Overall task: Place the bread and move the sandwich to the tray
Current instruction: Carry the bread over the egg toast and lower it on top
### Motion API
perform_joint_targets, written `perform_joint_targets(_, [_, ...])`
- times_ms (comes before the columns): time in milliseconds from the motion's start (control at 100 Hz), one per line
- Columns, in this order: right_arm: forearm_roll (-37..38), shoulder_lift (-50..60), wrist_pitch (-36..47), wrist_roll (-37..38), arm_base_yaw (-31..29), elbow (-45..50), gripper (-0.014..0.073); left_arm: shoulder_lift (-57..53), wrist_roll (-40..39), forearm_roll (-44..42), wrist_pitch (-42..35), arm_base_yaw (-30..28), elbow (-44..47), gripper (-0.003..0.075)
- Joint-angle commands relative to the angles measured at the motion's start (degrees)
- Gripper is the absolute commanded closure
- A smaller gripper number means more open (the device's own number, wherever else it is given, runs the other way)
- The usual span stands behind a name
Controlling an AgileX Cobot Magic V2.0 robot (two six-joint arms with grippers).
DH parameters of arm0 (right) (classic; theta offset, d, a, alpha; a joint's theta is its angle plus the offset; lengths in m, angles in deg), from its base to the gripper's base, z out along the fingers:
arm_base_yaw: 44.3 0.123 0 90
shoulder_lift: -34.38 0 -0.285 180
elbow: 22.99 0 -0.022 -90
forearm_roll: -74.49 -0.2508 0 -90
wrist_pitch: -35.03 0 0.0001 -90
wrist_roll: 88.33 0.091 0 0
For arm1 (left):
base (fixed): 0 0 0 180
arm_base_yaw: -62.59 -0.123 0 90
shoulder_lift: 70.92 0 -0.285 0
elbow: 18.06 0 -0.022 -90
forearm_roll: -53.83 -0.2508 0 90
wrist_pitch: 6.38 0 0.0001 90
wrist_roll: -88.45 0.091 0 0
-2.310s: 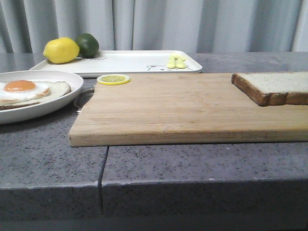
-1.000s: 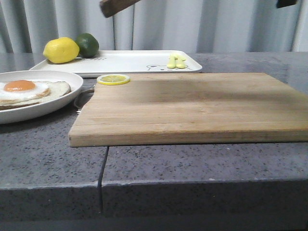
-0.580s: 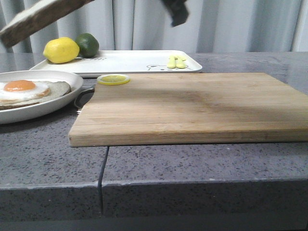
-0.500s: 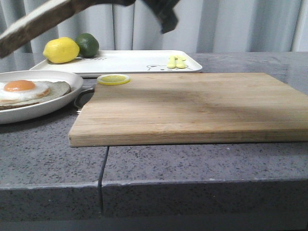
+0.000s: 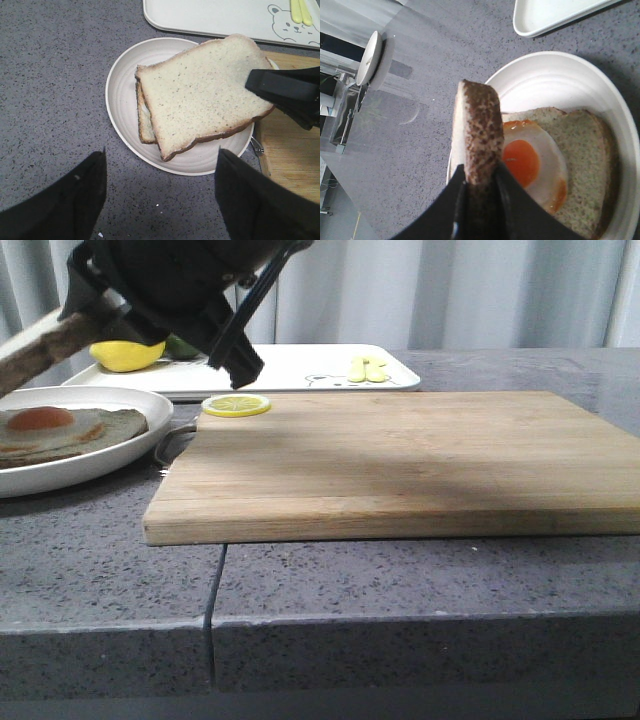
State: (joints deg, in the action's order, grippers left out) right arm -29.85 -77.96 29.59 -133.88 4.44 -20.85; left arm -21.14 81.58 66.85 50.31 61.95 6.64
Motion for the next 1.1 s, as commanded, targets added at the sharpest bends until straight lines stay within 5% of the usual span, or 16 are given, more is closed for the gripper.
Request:
perform_joint_targets(0, [-3.4,2.2,-0.3,0.0,0.1,-2.4,0.0704,0.2,0.1,1.2,-3.1,0.2,-2.0,0.0293])
perform_joint_targets(240, [-3.4,1.8,1.8,-0.1,0.1,-2.3,0.0685,0.2,0.1,1.2,-3.1,0.2,-2.0,0.0293])
perform_joint_targets(570, [-3.4,1.8,2.0,-2.7,0.1,-1.9,0.0343,0.2,0.1,1.2,-3.1,0.2,-2.0,0.0293])
perform_joint_targets(1090, [-3.4,1.8,2.3,-6.8,0.1,-0.5,0.0103,0.2,0.1,1.2,-3.1,0.2,-2.0,0.0293])
